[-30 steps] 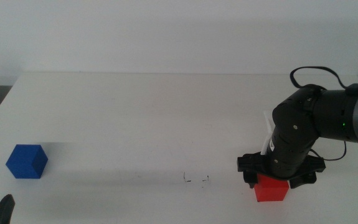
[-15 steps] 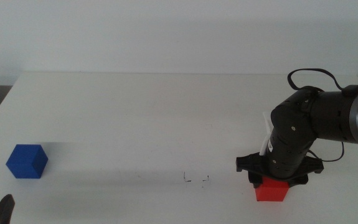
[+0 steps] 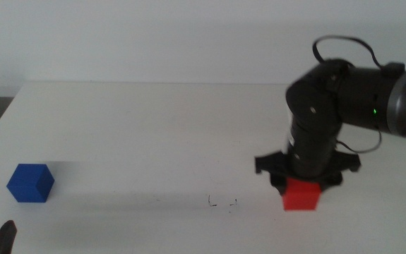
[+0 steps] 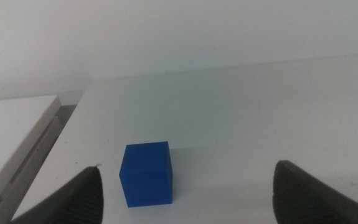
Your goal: Stack red cubes first, then green, then blue cubes in a specific spot.
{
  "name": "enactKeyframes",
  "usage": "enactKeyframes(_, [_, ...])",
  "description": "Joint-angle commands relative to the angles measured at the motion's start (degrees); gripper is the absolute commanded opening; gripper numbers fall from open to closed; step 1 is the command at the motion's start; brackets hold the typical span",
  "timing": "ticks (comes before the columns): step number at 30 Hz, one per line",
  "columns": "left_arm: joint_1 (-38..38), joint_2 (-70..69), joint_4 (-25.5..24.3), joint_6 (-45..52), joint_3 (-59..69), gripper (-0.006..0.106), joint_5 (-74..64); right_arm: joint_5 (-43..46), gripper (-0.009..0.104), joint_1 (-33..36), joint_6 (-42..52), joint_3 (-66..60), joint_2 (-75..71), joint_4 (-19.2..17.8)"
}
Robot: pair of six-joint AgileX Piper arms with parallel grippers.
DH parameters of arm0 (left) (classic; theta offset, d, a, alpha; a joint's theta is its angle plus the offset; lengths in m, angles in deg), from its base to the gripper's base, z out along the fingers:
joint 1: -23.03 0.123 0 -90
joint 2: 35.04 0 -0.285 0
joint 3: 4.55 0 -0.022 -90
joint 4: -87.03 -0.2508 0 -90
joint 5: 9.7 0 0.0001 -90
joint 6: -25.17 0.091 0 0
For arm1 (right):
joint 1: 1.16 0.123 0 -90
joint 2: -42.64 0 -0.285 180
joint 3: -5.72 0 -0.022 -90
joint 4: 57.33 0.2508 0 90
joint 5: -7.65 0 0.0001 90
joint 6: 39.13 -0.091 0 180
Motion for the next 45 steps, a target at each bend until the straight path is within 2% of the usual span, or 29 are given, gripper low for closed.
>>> enactKeyframes(1, [0.00,-0.17,0.16,-0.16,-0.01,0.092,0.88,-1.53,0.028,1.11,-0.83,2.84,-0.33,-0.65])
enactKeyframes(12, [0.00,-0.17,0.04,-0.16,-0.01,0.092,0.88,-3.39,0.028,5.89,-2.90,16.09,7.25,-0.84])
enactKeyframes(22, [0.00,-0.17,0.04,-0.16,-0.01,0.092,0.88,-3.33,0.028,9.69,-3.12,24.63,13.34,0.50])
enactKeyframes(30, [0.00,-0.17,0.04,-0.16,-0.01,0.092,0.88,-2.81,0.028,10.04,-5.31,24.50,13.56,-2.24])
enactKeyframes(45, [0.00,-0.17,0.04,-0.16,-0.01,0.092,0.88,0.48,0.028,10.13,-6.04,23.31,16.85,-2.88])
